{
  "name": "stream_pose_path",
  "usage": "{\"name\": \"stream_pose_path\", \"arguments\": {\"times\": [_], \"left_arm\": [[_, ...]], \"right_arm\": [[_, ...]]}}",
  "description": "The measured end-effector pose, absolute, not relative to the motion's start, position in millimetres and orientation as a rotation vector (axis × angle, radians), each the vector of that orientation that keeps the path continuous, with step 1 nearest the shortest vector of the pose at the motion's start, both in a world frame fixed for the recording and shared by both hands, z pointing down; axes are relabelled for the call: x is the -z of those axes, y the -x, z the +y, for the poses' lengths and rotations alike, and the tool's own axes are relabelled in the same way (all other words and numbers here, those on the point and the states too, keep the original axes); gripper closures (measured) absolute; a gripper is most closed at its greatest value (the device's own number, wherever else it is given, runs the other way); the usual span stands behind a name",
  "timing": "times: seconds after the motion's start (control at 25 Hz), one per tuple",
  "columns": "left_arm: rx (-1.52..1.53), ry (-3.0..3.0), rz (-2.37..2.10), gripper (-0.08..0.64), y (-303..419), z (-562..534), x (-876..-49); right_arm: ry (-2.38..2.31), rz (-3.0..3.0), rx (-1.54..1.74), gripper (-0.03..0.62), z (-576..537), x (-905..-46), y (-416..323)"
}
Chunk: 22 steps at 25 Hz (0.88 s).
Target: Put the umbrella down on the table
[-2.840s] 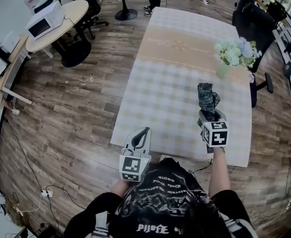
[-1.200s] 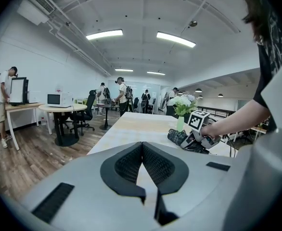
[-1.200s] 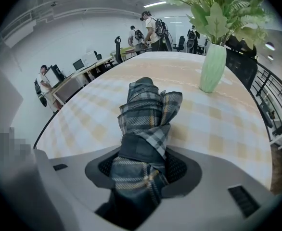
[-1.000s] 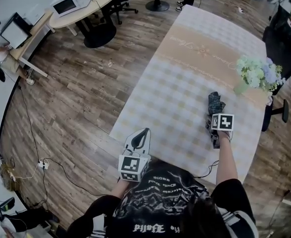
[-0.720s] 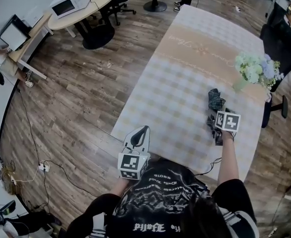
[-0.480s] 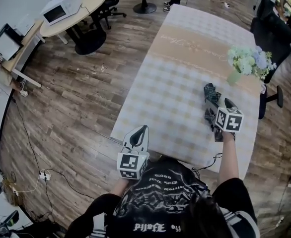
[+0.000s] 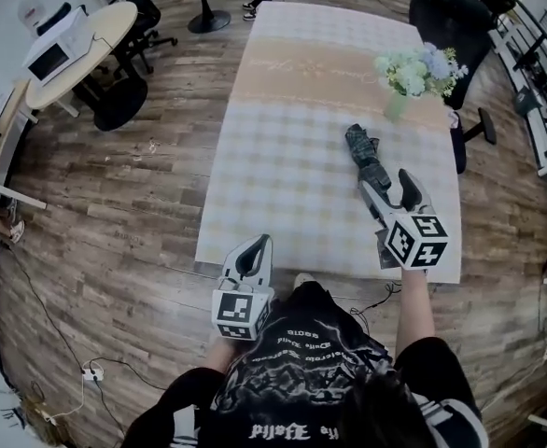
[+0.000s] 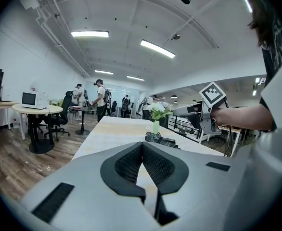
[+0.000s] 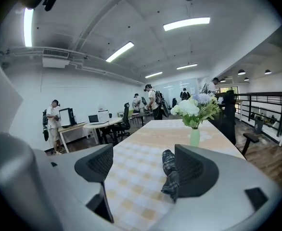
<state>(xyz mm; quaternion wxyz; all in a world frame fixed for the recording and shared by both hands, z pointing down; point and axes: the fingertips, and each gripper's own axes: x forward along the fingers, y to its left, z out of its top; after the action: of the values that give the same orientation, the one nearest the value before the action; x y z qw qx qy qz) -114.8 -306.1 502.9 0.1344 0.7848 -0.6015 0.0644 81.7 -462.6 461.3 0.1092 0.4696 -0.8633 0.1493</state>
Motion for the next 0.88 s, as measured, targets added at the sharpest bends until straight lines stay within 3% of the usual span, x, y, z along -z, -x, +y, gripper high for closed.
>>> {"name": "stream_pose_path", "arguments": {"times": [0.36, 0.6, 0.88], "left_arm": [[-0.163, -2.395, -1.648, 0.540, 110, -291, -489], [-0.175, -2.436, -1.610, 0.540, 85, -291, -489], [-0.177, -2.483, -1.576, 0.540, 99, -274, -482]], "right_arm": [[-1.509, -2.499, -0.313, 0.186, -367, -458, -80], [-1.576, -2.503, -0.377, 0.186, -325, -478, -102], [-1.598, -2.478, -0.454, 0.186, -276, -495, -72]]}}
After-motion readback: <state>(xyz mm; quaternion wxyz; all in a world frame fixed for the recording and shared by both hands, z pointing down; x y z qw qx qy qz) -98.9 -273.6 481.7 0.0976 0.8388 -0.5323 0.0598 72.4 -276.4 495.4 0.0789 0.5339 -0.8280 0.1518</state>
